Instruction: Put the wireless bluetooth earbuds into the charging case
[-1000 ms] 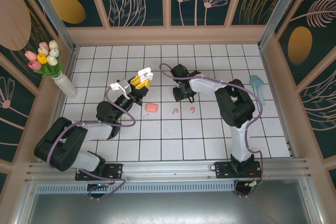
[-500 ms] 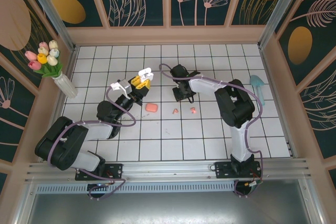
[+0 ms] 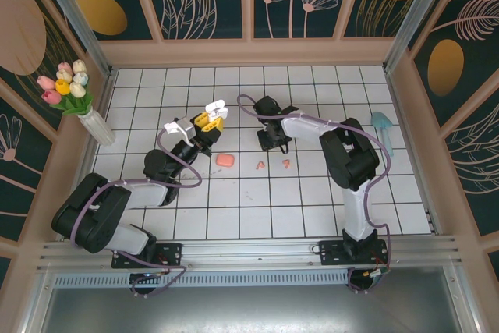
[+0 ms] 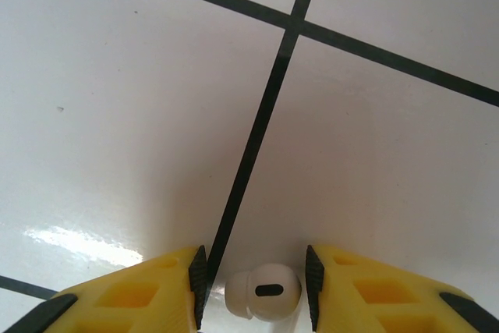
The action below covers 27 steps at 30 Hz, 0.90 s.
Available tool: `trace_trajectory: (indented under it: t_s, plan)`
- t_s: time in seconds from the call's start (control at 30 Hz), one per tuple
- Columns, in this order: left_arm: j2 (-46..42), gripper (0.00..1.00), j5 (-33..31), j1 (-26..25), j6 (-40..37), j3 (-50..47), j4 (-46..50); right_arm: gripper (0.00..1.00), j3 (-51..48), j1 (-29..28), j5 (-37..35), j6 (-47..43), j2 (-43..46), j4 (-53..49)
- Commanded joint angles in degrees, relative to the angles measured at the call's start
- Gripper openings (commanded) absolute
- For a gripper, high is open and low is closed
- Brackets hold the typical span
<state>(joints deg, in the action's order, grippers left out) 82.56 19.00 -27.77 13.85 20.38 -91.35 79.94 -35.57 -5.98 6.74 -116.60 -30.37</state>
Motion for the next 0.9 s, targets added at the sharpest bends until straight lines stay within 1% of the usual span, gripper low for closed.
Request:
trace_trajectory:
  t_s: [0.0, 0.1, 0.7, 0.87]
  plan:
    - [0.2, 0.0, 0.7, -0.2, 1.2, 1.4, -7.1, 0.41, -2.1, 0.7, -0.5, 0.9, 1.5, -3.7]
    - [0.5, 0.0, 0.7, -0.2, 1.3, 1.5, -7.3, 0.41, -2.5, 0.9, 0.0, 1.0, 1.6, -3.6]
    - [1.0, 0.0, 0.7, -0.2, 1.7, 1.7, -7.7, 0.28, -2.3, 1.1, 1.8, 1.0, 0.7, -2.5]
    - [1.1, 0.0, 0.8, -0.2, 1.8, 1.6, -7.7, 0.26, -1.9, 1.1, 2.2, 1.3, 1.1, -2.3]
